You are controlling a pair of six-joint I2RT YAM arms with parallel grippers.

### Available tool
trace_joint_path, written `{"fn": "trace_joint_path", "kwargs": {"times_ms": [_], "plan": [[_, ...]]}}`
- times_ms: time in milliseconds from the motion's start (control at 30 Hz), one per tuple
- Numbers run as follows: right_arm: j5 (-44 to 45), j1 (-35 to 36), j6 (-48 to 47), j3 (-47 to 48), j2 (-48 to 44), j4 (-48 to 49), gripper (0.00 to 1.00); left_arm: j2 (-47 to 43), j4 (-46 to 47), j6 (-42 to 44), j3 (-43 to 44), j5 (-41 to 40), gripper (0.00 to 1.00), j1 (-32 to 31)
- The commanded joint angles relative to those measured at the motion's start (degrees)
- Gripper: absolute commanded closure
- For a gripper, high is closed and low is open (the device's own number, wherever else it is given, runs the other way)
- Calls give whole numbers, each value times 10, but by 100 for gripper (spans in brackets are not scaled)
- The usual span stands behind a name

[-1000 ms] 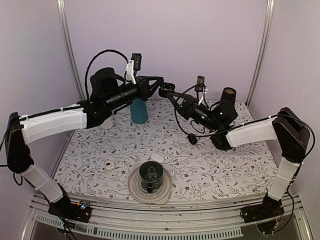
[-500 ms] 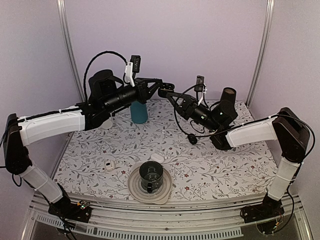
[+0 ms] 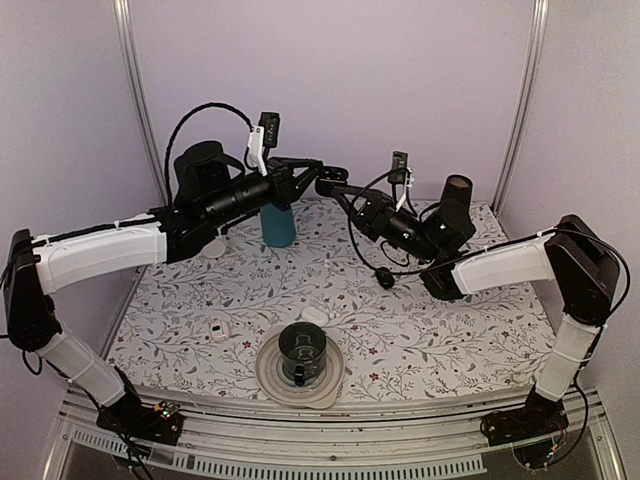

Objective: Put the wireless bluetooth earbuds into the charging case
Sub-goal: Insert the left earbud into the left side groove of the charging case, then adjust the left earbud in the left side groove of the charging case.

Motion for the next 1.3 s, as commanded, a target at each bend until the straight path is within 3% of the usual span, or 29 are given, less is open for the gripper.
{"fn": "trace_joint_path", "kwargs": {"times_ms": [0, 400, 733, 1267], "plan": [[1, -8, -8, 20, -18, 18, 97, -21, 10, 11, -15, 19, 87, -11], [-23, -10, -7, 27, -20, 21, 98, -21, 15, 9, -14, 17, 86, -13], [-40, -10, -29, 22, -31, -2, 98, -34, 3, 10, -7, -15, 62, -13], [-39, -10, -91, 11, -47, -45, 98, -72, -4, -7, -12, -15, 48, -10]]}}
